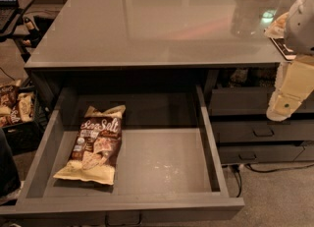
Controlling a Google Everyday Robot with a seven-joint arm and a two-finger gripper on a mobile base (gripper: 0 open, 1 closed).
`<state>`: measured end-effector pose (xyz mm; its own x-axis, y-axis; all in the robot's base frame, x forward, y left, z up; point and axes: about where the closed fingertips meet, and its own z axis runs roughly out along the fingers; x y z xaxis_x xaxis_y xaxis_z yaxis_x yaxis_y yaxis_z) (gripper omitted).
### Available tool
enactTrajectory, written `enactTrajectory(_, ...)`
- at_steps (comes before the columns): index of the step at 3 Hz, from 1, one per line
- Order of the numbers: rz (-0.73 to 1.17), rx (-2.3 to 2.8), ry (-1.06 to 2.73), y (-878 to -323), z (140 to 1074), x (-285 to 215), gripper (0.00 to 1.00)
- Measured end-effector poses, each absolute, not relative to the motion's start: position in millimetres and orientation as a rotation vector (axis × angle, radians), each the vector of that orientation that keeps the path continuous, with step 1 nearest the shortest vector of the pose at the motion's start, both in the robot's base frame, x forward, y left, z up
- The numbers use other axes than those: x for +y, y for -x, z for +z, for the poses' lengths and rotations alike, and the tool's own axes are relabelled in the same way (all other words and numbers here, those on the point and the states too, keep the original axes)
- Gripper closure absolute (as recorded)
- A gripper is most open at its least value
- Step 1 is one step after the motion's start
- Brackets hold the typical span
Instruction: Pick brown chip bag from top drawer and place on counter
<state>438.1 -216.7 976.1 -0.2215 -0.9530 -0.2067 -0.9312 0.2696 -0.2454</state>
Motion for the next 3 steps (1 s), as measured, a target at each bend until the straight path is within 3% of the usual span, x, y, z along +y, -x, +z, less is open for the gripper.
enactTrajectory(1,-0.098,2.232,1.725,-438.1,976.1,-216.6,0.00)
enactTrajectory(3,-0.058,2.145,1.833,-405.8,966.6,-149.4,0.00)
